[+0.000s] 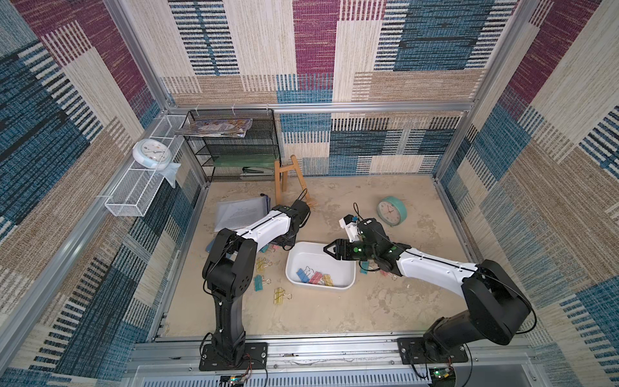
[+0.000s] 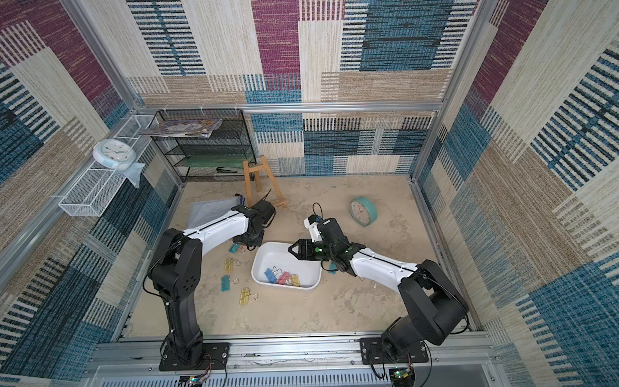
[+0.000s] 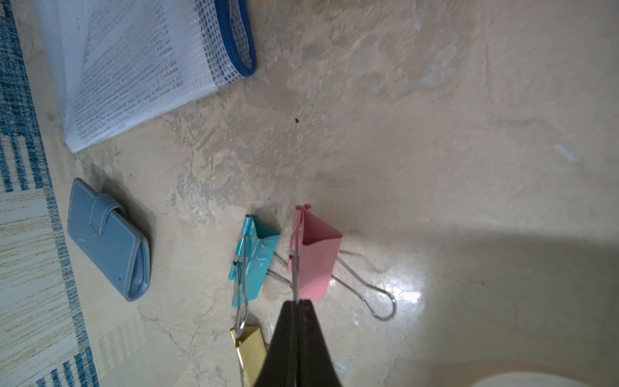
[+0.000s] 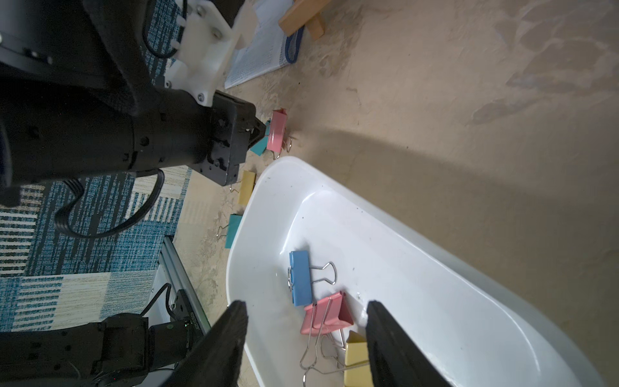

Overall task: Take out the binder clips from the storage box
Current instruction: Place the binder clip at the center of the board.

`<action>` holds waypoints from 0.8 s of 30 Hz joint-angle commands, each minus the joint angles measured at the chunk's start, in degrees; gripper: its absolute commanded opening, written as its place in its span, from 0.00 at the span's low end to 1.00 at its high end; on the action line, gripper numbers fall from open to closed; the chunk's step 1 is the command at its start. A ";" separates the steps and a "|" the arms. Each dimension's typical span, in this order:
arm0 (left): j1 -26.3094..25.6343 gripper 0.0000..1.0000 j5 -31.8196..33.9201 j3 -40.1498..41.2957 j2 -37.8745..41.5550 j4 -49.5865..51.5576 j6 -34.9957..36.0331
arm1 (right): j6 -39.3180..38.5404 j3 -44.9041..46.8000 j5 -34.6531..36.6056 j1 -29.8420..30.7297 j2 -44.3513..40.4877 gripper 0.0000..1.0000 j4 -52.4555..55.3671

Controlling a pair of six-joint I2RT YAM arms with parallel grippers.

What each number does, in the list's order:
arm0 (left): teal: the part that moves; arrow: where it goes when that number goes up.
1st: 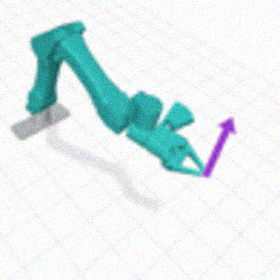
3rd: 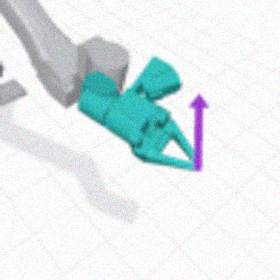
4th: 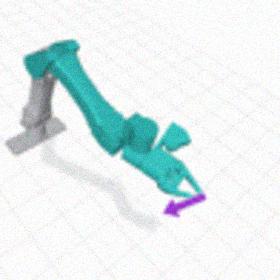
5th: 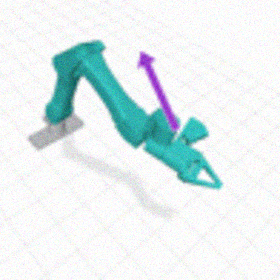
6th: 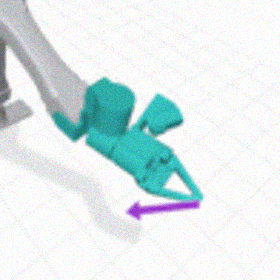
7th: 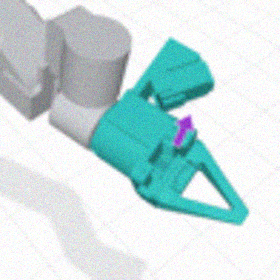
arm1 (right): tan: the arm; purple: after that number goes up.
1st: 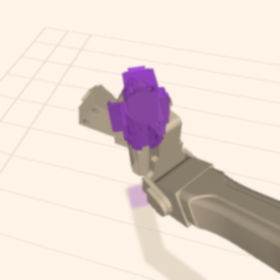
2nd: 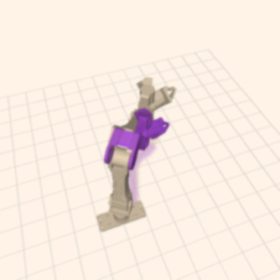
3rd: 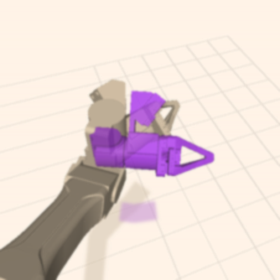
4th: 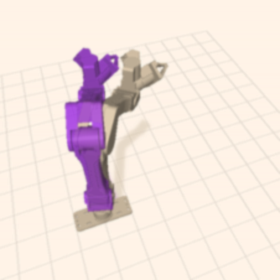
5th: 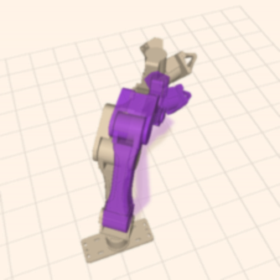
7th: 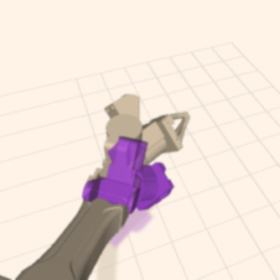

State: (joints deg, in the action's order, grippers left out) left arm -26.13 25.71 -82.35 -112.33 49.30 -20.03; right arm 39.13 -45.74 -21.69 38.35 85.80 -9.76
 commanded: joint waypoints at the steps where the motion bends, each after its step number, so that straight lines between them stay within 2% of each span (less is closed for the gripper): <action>1: 0.11 0.05 -0.37 -0.55 -0.39 1.05 1.55 | -0.52 -0.13 -0.02 0.09 -0.28 0.61 -0.40; 12: 0.18 0.05 1.18 -7.63 -6.31 1.83 5.27 | -0.41 -0.40 -0.47 0.14 0.36 0.61 -0.98; 13: 0.20 0.07 1.45 -7.72 -6.49 2.35 5.13 | -0.38 -0.41 -0.37 0.15 0.25 0.61 -0.81; 17: 0.19 0.25 0.06 -6.06 -4.91 2.25 4.31 | -0.53 -0.31 -0.17 0.15 0.15 0.61 -0.79; 24: 0.12 0.32 -4.19 -7.46 -1.53 2.38 3.78 | -1.71 -1.80 -0.68 0.32 1.80 0.61 1.32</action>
State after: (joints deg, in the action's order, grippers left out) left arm -26.00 24.10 -89.06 -114.98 51.07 -15.59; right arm 38.68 -46.78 -21.78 38.46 87.07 -9.67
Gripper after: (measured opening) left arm 0.314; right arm 0.611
